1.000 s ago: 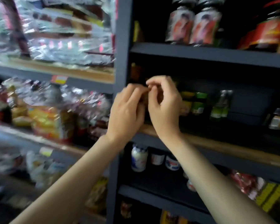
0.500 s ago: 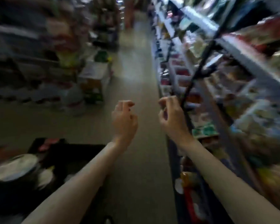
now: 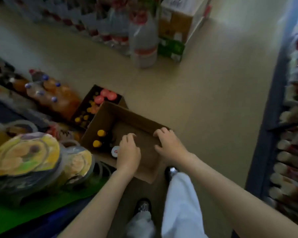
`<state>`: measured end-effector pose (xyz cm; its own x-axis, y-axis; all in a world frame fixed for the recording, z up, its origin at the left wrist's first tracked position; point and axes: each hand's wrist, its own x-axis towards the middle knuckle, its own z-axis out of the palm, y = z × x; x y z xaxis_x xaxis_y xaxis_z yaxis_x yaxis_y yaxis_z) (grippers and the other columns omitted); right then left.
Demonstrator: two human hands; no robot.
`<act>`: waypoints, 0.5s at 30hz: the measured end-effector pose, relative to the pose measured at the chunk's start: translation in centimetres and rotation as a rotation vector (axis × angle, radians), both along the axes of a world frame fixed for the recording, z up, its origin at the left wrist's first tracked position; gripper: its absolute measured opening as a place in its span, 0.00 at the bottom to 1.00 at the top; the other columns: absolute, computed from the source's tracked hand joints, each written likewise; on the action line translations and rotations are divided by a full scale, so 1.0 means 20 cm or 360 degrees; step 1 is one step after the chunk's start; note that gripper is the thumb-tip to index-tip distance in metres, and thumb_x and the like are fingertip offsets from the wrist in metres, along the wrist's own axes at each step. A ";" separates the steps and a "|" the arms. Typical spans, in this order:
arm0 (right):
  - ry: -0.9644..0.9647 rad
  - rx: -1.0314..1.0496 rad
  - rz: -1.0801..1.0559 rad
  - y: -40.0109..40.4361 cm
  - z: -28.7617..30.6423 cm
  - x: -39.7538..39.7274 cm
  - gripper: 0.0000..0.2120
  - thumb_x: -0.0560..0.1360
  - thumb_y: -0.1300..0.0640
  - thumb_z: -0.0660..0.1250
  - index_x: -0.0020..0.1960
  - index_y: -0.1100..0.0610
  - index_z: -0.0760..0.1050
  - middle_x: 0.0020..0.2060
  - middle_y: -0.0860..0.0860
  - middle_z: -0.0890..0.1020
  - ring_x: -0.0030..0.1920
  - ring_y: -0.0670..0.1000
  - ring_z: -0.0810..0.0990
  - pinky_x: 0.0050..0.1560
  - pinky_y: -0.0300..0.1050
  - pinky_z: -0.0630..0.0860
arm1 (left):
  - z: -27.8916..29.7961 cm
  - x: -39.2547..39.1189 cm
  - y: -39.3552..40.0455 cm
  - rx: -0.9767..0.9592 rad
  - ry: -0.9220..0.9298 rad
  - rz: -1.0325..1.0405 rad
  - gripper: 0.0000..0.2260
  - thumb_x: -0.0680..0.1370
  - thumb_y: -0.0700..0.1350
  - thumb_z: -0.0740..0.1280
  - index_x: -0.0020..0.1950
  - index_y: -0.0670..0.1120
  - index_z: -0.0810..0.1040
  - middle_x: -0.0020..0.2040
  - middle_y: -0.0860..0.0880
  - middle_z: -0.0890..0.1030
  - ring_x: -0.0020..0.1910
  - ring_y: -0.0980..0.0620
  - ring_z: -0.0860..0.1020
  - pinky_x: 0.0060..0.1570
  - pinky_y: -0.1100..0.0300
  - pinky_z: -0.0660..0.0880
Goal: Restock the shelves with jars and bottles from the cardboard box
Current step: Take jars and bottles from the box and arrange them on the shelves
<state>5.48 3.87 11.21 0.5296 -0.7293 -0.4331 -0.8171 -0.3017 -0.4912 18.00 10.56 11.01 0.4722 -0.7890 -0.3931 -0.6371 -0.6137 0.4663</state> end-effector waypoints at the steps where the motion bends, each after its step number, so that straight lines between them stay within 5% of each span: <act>1: 0.0037 0.0052 0.0104 -0.04 -0.15 0.07 0.22 0.76 0.56 0.64 0.68 0.57 0.65 0.64 0.53 0.69 0.64 0.55 0.67 0.60 0.46 0.69 | -0.13 0.04 -0.02 0.0086 -0.0021 0.0099 0.17 0.78 0.37 0.61 0.67 0.45 0.66 0.64 0.47 0.69 0.62 0.48 0.71 0.59 0.54 0.74; 5: 0.0112 0.0135 0.0497 -0.14 -0.62 0.34 0.29 0.75 0.56 0.67 0.72 0.56 0.60 0.69 0.53 0.66 0.69 0.57 0.62 0.66 0.51 0.69 | -0.60 0.22 -0.06 0.0441 -0.0106 0.0317 0.20 0.79 0.38 0.59 0.71 0.42 0.61 0.70 0.43 0.64 0.67 0.44 0.65 0.64 0.53 0.68; 9: 0.0042 0.0170 0.0807 -0.17 -0.93 0.55 0.29 0.74 0.60 0.66 0.72 0.56 0.60 0.70 0.53 0.66 0.70 0.55 0.62 0.68 0.50 0.66 | -0.95 0.36 -0.04 0.0705 -0.0284 0.0137 0.21 0.79 0.39 0.60 0.71 0.40 0.60 0.70 0.42 0.64 0.68 0.44 0.65 0.65 0.55 0.65; 15: 0.0056 0.0394 0.0641 -0.19 -1.30 0.64 0.30 0.75 0.65 0.64 0.74 0.55 0.58 0.72 0.52 0.63 0.72 0.55 0.60 0.68 0.49 0.65 | -1.29 0.44 -0.04 0.1004 -0.0294 0.0103 0.32 0.77 0.48 0.66 0.74 0.43 0.52 0.73 0.40 0.58 0.68 0.42 0.66 0.63 0.53 0.69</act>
<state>18.19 0.13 -14.87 0.7311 -0.3414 -0.5907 -0.6765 -0.4751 -0.5627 26.80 9.79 -14.84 0.6149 -0.4018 -0.6786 -0.6250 -0.7731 -0.1086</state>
